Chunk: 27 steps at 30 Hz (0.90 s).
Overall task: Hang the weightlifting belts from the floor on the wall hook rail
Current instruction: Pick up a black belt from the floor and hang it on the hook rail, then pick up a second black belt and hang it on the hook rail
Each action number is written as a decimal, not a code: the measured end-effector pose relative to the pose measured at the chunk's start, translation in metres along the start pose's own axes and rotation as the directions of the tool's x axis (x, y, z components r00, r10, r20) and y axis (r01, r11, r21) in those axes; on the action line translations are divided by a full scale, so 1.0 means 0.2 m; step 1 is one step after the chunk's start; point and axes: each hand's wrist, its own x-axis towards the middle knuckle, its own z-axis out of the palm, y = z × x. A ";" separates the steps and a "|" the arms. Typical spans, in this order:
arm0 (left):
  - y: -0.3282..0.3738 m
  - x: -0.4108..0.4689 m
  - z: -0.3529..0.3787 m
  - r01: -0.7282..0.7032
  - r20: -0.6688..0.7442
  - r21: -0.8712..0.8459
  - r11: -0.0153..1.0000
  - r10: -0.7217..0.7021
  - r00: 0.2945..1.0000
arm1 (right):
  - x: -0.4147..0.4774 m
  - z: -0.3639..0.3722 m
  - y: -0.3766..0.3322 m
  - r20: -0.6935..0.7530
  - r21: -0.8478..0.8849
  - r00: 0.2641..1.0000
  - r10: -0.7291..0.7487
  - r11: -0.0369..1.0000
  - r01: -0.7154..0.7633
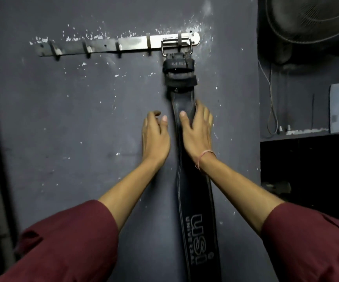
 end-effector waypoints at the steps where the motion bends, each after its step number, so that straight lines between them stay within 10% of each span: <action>1: -0.02 -0.10 -0.03 0.006 0.015 -0.003 1.000 -0.006 1.000 | -0.11 -0.02 0.01 0.021 -0.027 1.000 0.001 1.000 0.000; 12: -0.16 -1.18 -0.49 0.236 0.192 -0.069 0.969 -0.219 0.957 | -1.26 -0.32 -0.13 0.295 -0.103 0.903 0.312 0.950 -0.295; 27: -0.54 -2.76 -0.54 0.640 0.349 0.147 0.755 -0.645 0.680 | -2.81 -0.57 0.24 0.542 -0.266 0.462 0.703 0.664 -0.699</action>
